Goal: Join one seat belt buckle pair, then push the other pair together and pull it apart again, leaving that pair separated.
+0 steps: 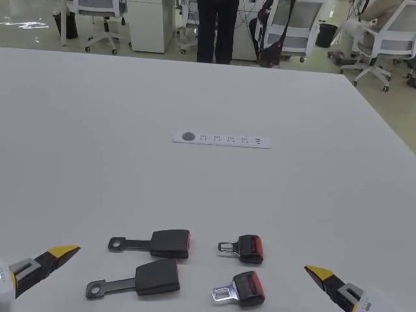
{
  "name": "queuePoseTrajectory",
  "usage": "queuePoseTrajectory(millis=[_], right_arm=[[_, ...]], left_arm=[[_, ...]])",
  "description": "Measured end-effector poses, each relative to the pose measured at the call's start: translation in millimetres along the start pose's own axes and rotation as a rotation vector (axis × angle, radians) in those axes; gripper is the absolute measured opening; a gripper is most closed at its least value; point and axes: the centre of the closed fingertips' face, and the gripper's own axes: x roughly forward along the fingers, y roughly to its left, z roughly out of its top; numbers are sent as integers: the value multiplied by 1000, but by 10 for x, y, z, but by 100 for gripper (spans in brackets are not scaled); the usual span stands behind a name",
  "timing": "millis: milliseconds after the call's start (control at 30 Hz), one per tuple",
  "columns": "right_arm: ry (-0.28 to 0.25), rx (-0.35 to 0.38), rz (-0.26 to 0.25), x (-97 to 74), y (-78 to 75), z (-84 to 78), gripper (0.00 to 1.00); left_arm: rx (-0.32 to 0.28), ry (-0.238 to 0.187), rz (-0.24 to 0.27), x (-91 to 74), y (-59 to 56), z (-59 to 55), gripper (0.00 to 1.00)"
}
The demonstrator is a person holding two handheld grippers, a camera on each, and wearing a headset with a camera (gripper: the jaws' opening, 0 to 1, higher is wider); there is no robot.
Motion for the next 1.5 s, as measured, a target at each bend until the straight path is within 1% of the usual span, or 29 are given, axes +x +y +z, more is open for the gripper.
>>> queuePoseTrajectory(millis=[467,600,867,1000,1367,1500], right_arm=[[0,-9,-2,-16,1,23,95],[0,-11,-1,-19,-2,15,95],[-1,-17,0,-24,-5,26,95],[1,-21,-1,-29,-16,22,95],[5,-25,-1,-42,-33,16,95],[14,-39,4,-50,-37,10,95]], left_arm=[[4,4,-3,6,3,-21,98],[4,4,-4,4,-18,5,98],[6,3,-1,5,1,-6,98],[9,-2,2,1,0,28,98],[11,-2,4,-5,19,35,97],[22,7,-1,-14,19,51,97]])
